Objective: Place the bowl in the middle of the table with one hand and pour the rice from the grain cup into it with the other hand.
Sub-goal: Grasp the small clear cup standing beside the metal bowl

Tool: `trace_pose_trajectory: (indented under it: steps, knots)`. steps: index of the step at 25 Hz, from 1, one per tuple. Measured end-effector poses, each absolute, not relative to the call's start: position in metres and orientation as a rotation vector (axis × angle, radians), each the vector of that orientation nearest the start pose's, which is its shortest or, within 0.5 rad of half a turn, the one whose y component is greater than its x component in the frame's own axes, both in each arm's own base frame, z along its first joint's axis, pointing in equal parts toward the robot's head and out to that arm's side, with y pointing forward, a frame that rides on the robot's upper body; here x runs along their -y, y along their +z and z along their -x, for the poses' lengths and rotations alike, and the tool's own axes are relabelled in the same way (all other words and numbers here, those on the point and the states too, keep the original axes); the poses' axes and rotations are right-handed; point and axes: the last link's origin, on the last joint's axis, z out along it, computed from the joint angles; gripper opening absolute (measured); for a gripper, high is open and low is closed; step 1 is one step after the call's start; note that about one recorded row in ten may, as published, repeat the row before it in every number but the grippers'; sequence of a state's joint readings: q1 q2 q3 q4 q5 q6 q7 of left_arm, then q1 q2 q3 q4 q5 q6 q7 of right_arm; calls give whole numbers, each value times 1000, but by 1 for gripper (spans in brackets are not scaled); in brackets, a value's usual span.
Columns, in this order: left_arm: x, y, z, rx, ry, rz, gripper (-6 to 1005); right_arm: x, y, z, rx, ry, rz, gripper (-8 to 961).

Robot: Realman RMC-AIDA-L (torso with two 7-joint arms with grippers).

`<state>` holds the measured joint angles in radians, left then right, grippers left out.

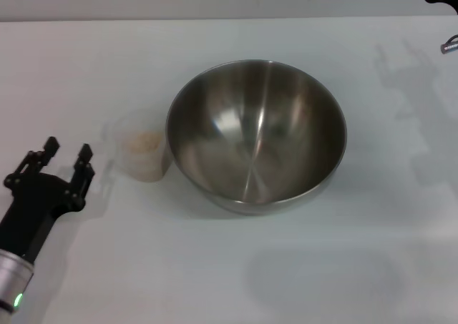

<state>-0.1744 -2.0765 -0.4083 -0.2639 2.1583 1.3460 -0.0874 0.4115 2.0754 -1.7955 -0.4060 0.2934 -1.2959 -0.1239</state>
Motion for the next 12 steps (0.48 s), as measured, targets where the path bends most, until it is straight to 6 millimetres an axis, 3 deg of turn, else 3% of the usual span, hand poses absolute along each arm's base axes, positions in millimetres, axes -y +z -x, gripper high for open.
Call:
trace_pose_trajectory:
  steps: [6,7,12]
  knots:
    - [-229,-62,338,561,-704,1790,483,-349,24,-256,3,789,1502,488]
    - [-239,-67,338,585,-668,1816,480,-347,24,-258,1,787,1496,488]
    - [-246,-70,336,588,-656,1836,468,-345,25,-261,-5,781,1492,488]
